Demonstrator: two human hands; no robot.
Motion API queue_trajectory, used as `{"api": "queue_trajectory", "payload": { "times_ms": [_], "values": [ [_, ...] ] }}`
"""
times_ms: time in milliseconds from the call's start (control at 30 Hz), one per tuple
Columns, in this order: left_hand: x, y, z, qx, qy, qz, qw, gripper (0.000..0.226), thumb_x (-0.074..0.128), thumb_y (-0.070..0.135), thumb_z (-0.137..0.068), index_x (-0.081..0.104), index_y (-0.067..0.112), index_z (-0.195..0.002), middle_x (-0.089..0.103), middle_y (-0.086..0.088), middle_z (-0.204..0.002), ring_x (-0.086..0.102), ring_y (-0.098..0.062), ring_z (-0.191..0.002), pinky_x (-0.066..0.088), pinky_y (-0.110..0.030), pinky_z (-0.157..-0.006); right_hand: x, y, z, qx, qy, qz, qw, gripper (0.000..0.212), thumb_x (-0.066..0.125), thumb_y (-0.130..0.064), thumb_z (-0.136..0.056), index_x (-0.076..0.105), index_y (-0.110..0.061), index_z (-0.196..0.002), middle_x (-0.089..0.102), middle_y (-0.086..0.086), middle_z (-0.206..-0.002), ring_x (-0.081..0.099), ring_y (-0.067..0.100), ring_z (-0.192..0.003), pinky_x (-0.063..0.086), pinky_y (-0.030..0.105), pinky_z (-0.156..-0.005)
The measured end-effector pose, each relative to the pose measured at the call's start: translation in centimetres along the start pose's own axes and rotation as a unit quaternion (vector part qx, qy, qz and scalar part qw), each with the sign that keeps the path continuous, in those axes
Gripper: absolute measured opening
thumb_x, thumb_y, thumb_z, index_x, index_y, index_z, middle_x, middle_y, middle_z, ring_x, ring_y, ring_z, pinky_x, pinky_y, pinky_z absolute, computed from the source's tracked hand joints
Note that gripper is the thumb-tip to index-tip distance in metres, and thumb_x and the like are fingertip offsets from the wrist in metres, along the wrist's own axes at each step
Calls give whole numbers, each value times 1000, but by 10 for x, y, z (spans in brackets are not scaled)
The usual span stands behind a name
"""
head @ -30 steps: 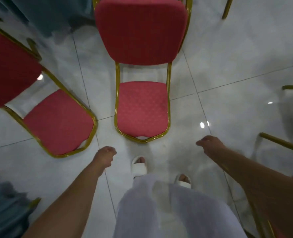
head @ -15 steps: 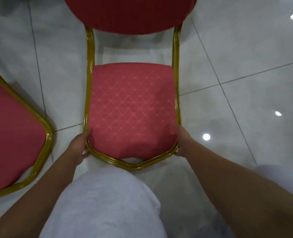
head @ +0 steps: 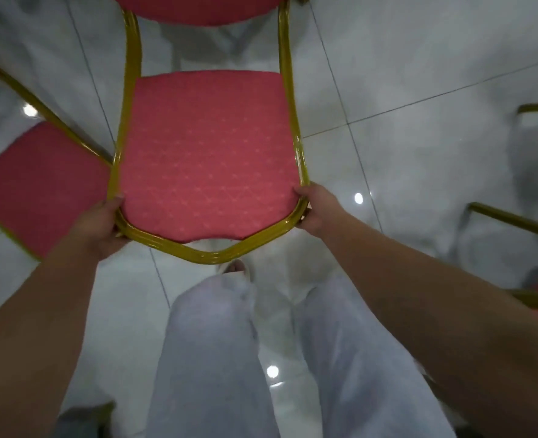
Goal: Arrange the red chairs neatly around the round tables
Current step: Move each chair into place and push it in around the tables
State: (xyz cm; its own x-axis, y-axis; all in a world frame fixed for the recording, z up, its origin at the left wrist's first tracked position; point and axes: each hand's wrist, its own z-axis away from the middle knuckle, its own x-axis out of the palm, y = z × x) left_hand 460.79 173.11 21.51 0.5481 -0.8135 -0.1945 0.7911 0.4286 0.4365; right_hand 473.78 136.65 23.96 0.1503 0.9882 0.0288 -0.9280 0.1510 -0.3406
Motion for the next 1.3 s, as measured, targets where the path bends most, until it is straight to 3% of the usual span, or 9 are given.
{"api": "queue_trajectory", "payload": {
  "times_ms": [133, 300, 433, 500, 633, 733, 833, 1033, 1300],
  "values": [
    [-14, 40, 123, -28, -5, -36, 999, 28, 48, 31, -104, 59, 14, -123, 71, -2, -95, 63, -19, -91, 50, -44, -90, -20, -42, 130, -4, -27, -14, 1000, 13, 61, -10, -93, 66, -21, -97, 63, 3, -90, 58, 21, -82, 56, 33, -63],
    [-8, 62, 280, -70, -49, 39, 996, 17, 55, 22, -101, 63, 12, -113, 66, -9, -105, 62, -23, -93, 57, -41, -68, -59, -109, 270, -6, 3, -8, 1000, 15, 67, -9, -90, 65, -13, -104, 63, 9, -94, 60, 25, -82, 58, 34, -52],
    [-7, 74, 363, -80, -77, 106, 988, 18, 59, 20, -99, 67, 8, -111, 74, -13, -93, 68, -26, -89, 60, -38, -60, -77, -139, 338, -14, 20, 16, 1000, 44, 69, -1, -85, 56, 0, -127, 60, 14, -105, 62, 30, -90, 58, 49, -85],
    [-8, 79, 388, -81, -87, 106, 987, 19, 60, 21, -98, 66, 6, -109, 73, -13, -94, 69, -25, -87, 60, -37, -59, -78, -146, 360, -23, 17, 2, 1000, 45, 66, 1, -84, 55, 1, -127, 58, 15, -109, 62, 29, -90, 57, 49, -88],
    [-16, 89, 410, -79, -142, 101, 982, 19, 64, 23, -96, 66, 7, -106, 73, -8, -90, 66, -17, -68, 60, -33, -63, -70, -170, 397, -82, -12, -92, 992, 20, 63, -6, -77, 64, -5, -97, 52, 12, -91, 59, 27, -70, 57, 39, -62],
    [-19, 116, 412, -57, -188, 168, 966, 21, 62, 25, -95, 65, 6, -104, 68, -8, -80, 49, -14, -64, 59, -27, -59, -57, -193, 423, -120, -65, -159, 978, 22, 64, -18, -77, 66, -11, -98, 60, 14, -102, 64, 35, -89, 58, 50, -78],
    [-12, 160, 421, -15, -201, 246, 948, 18, 55, 23, -97, 60, 6, -100, 64, -9, -81, 61, -19, -64, 61, -29, -59, -39, -203, 447, -155, -111, -170, 967, 26, 61, -22, -87, 61, -12, -111, 66, 16, -117, 69, 36, -106, 57, 51, -87],
    [-13, 200, 430, 59, -166, 175, 969, 10, 57, 15, -98, 61, 7, -101, 64, -11, -93, 65, -24, -82, 61, -34, -69, -6, -152, 471, -134, -117, -44, 983, 32, 63, -22, -88, 64, -7, -116, 67, 18, -121, 67, 35, -112, 57, 46, -88],
    [-67, 117, 400, -47, -149, 241, 958, 11, 59, 15, -96, 61, 9, -105, 64, -9, -97, 64, -21, -82, 58, -31, -64, 46, -87, 467, -90, -112, 4, 990, 25, 61, -23, -89, 65, -6, -107, 68, 17, -113, 67, 35, -104, 53, 46, -94]
  ]
}}
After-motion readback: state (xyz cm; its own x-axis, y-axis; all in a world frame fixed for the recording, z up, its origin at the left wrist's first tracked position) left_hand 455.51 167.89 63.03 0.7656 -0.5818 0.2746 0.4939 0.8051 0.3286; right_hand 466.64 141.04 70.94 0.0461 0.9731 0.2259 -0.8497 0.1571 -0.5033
